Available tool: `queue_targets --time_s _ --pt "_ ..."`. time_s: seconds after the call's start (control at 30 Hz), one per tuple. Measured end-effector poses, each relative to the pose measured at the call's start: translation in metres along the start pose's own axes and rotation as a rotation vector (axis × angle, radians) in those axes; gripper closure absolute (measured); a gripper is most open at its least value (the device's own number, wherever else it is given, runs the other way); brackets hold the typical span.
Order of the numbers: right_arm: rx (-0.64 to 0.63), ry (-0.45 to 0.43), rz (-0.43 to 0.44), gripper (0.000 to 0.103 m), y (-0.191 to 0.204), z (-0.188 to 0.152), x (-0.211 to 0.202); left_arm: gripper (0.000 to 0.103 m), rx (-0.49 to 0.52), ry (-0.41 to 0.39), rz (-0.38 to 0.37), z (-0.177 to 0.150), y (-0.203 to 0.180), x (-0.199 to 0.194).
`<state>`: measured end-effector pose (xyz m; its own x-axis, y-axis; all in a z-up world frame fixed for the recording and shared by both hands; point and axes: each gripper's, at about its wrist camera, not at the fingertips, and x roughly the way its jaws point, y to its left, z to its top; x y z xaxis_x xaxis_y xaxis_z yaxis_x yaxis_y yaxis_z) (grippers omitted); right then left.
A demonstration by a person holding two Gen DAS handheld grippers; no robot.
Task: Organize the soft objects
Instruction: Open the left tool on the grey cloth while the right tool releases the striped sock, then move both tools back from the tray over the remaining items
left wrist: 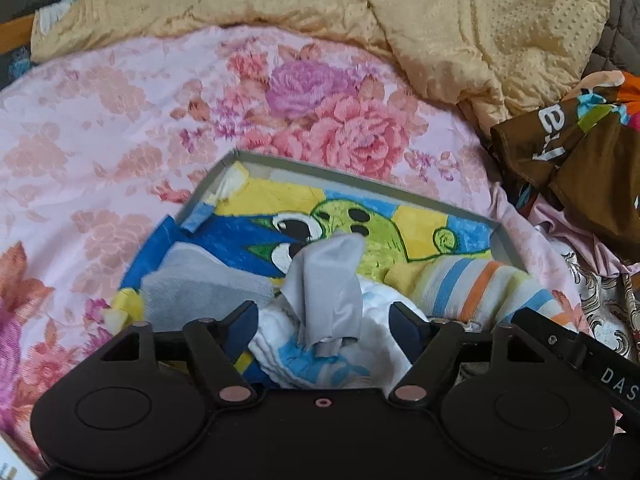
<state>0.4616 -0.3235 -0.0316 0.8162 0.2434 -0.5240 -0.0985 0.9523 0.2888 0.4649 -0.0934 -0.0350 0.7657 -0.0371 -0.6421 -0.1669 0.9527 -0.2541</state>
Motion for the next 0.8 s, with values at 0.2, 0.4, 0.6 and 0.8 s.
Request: queue_targets --time_s 0.2,0.4,0.6,0.8 --pt "-0.036 -0.03 -0.012 0.01 0.006 0.002 -0.024 0.013 0.03 -0.074 0.016 0.003 -0.002 -0.03" --pt "-0.112 -0.073 -0.028 0.004 0.019 -0.001 -0.061 0.005 0.044 -0.133 0.034 -0.007 0.004 -0.066" --pt "-0.163 -0.127 -0.042 0.001 0.031 -0.013 -0.103 0.001 0.043 -0.158 0.018 -0.025 0.014 -0.101" --pt "-0.15 -0.159 -0.039 0.001 0.033 -0.028 -0.138 0.001 0.028 -0.158 -0.005 -0.041 0.025 -0.134"
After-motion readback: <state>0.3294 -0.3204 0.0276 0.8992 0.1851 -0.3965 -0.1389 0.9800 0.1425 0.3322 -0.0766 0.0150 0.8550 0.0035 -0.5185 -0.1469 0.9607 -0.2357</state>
